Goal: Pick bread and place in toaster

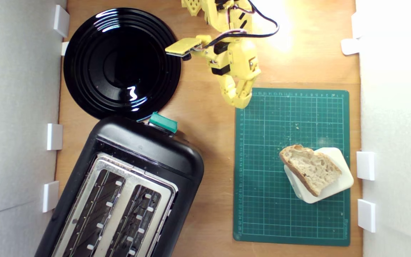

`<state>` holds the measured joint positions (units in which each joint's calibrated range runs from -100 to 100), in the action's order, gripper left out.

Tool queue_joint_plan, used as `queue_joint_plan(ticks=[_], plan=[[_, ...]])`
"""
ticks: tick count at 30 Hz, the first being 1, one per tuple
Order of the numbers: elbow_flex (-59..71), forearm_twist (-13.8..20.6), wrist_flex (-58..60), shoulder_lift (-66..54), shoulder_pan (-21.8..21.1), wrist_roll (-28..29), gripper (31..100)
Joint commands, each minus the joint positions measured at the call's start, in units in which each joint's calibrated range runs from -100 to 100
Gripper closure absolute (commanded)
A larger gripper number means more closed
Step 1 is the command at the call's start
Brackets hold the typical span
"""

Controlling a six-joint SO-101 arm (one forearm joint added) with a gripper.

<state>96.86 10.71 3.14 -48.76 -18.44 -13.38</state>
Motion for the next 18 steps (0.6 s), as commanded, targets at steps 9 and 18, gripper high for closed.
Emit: queue_joint_plan(ticks=[9,18], plan=[[-7.3,15.7,17.9,12.7,2.9,10.4,81.0],[-7.3,15.3,31.3,22.0,4.4,9.9,81.0]])
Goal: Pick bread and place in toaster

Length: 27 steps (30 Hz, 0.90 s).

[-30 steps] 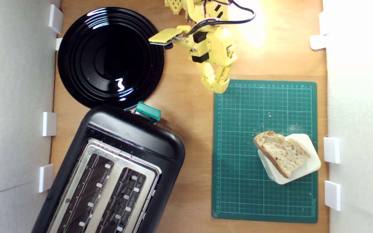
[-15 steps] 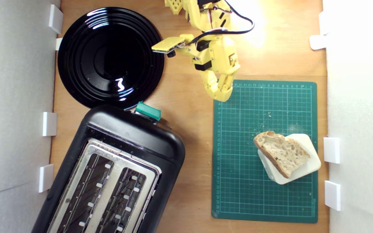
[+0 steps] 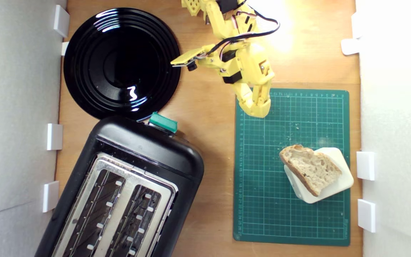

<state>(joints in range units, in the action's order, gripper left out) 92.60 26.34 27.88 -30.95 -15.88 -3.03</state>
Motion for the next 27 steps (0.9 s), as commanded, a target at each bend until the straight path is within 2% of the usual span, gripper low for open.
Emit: queue_joint_plan(ticks=[1,8,16,23,27], plan=[[-3.0,-0.1,8.8,6.2,2.4,-0.5,81.0],[-3.7,-0.9,18.3,16.1,4.8,-3.2,80.9],[-11.9,-0.9,19.8,25.6,5.6,-2.9,79.8],[-18.3,-0.2,19.9,32.6,5.1,-2.9,68.9],[-21.8,-0.1,19.9,35.2,5.0,-2.8,65.5]])
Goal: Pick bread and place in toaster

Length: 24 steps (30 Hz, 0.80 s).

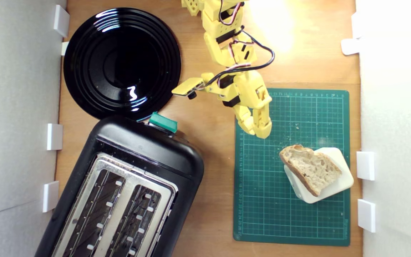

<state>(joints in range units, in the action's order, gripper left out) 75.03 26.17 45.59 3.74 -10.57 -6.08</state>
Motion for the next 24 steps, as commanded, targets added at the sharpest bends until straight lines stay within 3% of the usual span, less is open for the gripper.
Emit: queue_joint_plan(ticks=[1,16,24], plan=[[-5.0,0.0,2.3,1.1,-0.3,0.2,65.2],[-6.7,-0.1,12.9,8.3,-3.9,0.2,63.7],[-6.7,0.1,14.0,9.2,-4.0,0.2,47.3]])
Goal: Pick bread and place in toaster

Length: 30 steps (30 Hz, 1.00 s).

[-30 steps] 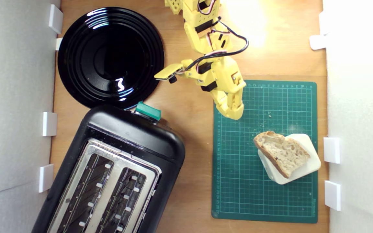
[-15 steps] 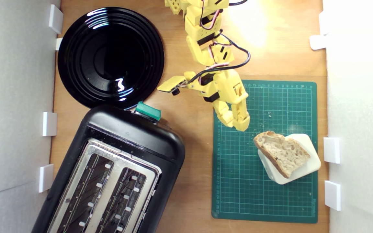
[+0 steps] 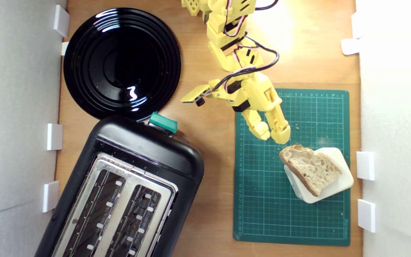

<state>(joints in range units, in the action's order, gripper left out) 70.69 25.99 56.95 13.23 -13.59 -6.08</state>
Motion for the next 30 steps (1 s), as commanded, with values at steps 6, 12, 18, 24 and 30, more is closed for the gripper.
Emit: queue_joint_plan(ticks=[6,12,18,24,30], plan=[[-2.5,0.3,3.1,-0.3,-1.1,0.2,39.4],[-3.3,-0.1,3.1,-0.2,-2.6,1.0,39.1],[-4.8,-0.1,2.9,0.0,-2.9,4.5,39.7],[-8.2,-0.5,3.0,3.9,-4.1,4.5,39.7],[-11.7,-0.5,2.9,6.3,-4.5,4.5,39.9]])
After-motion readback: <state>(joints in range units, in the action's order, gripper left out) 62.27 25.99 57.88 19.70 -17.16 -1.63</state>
